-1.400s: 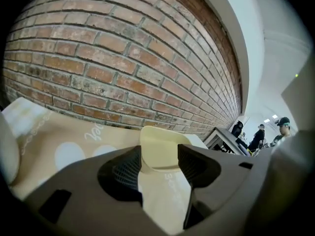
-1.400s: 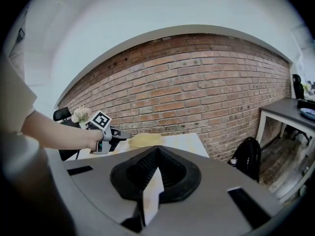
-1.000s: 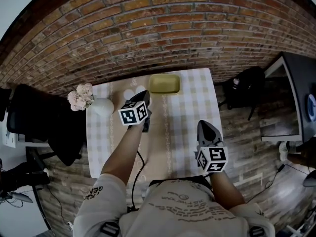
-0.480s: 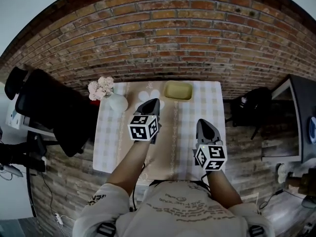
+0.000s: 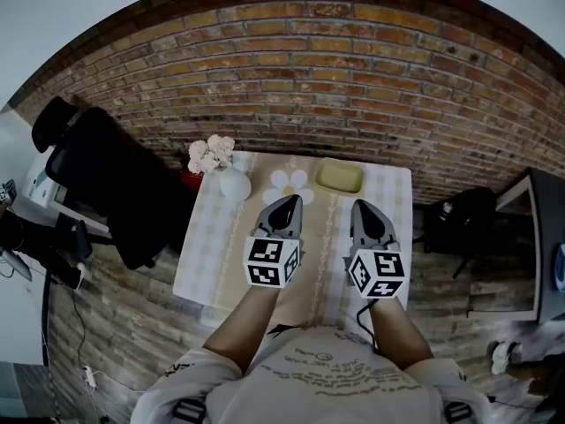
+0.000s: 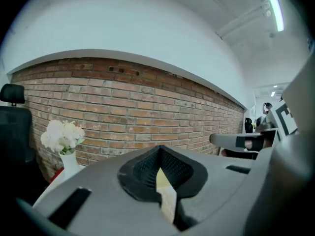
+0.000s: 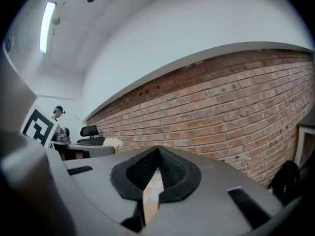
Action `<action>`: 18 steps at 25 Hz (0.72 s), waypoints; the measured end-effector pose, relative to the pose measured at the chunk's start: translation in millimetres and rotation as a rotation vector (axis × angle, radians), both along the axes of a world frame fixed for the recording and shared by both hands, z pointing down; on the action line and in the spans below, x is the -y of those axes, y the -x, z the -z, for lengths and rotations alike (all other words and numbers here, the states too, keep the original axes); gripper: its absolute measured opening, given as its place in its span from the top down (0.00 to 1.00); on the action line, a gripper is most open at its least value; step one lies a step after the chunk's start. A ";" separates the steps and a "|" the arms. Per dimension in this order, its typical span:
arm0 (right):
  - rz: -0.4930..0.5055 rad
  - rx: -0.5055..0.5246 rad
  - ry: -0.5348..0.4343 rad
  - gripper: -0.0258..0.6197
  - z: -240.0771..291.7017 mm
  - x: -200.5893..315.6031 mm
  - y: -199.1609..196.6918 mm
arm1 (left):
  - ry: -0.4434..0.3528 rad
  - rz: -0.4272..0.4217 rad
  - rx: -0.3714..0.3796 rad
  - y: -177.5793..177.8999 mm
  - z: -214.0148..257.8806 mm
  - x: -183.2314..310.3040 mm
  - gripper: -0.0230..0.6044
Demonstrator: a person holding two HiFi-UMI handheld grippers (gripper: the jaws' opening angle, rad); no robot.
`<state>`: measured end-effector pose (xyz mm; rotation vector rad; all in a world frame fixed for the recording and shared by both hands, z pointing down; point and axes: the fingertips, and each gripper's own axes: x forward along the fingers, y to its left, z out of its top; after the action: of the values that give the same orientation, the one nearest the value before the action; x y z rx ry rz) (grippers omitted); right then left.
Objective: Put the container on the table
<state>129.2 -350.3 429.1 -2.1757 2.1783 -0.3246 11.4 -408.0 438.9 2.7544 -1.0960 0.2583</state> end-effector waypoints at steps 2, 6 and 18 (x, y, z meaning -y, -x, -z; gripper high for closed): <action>0.012 -0.019 -0.023 0.96 8.6 0.4 5.7 | -0.028 0.026 -0.012 8.9 10.2 -5.9 0.96; 0.021 -0.030 -0.034 0.96 12.8 -1.5 9.3 | -0.071 0.034 -0.028 13.8 25.6 -18.6 0.96; -0.005 -0.034 -0.032 0.96 14.1 -4.7 1.0 | -0.045 0.027 -0.040 11.9 17.4 -19.8 0.95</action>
<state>128.2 -345.5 415.0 -2.1855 2.1792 -0.2528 -0.5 -388.3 421.5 2.7689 -1.1425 0.1757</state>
